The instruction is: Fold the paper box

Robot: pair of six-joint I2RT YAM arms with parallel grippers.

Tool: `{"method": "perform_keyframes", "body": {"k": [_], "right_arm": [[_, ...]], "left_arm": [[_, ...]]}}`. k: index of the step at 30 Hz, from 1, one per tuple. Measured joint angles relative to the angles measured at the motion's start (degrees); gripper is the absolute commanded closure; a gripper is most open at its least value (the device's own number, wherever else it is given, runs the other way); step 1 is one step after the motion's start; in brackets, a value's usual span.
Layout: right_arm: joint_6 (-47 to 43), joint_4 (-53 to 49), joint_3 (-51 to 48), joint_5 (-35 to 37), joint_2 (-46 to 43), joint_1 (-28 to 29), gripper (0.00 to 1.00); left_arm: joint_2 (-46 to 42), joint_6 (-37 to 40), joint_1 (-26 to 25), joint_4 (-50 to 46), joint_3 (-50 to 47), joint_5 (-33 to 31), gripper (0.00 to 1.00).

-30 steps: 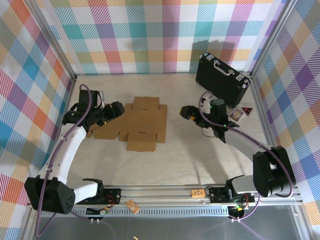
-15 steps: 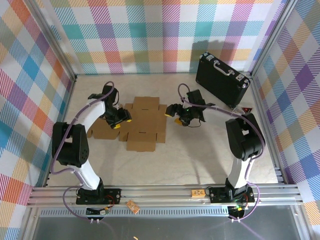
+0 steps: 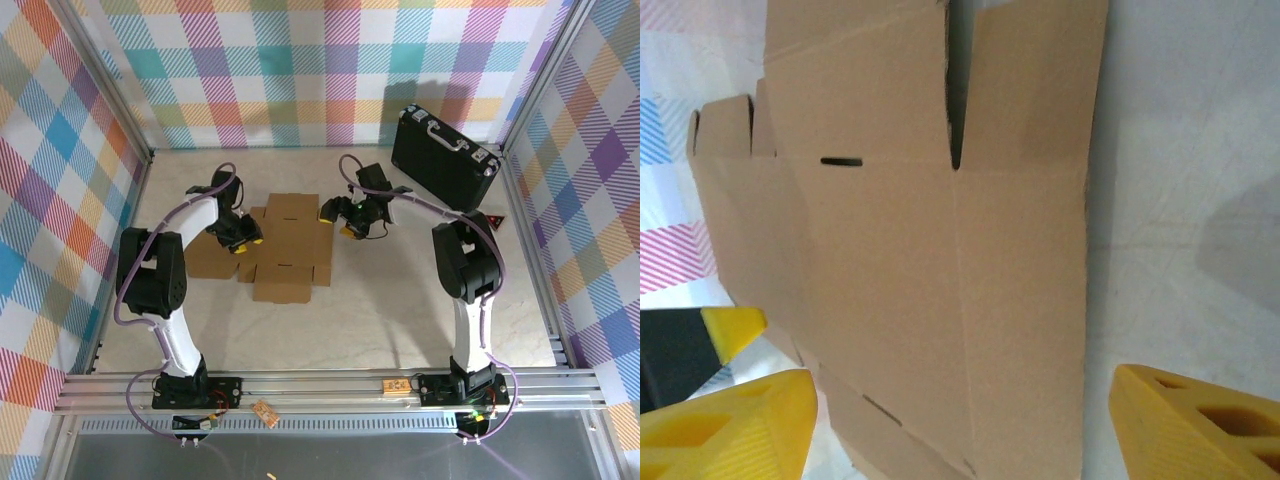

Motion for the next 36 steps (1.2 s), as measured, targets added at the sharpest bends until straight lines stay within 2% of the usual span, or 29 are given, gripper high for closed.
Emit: {"method": "perform_keyframes", "body": {"k": [12, 36], "right_arm": [[-1.55, -3.78, 6.38, 0.35, 7.5, 0.0, 0.23], [-1.53, -3.96, 9.09, -6.25, 9.88, 2.62, 0.23]], "left_arm": [[2.64, 0.02, 0.0, -0.07, 0.0, -0.92, 0.6], [5.01, 1.11, 0.0, -0.17, 0.02, -0.31, 0.6]]}}
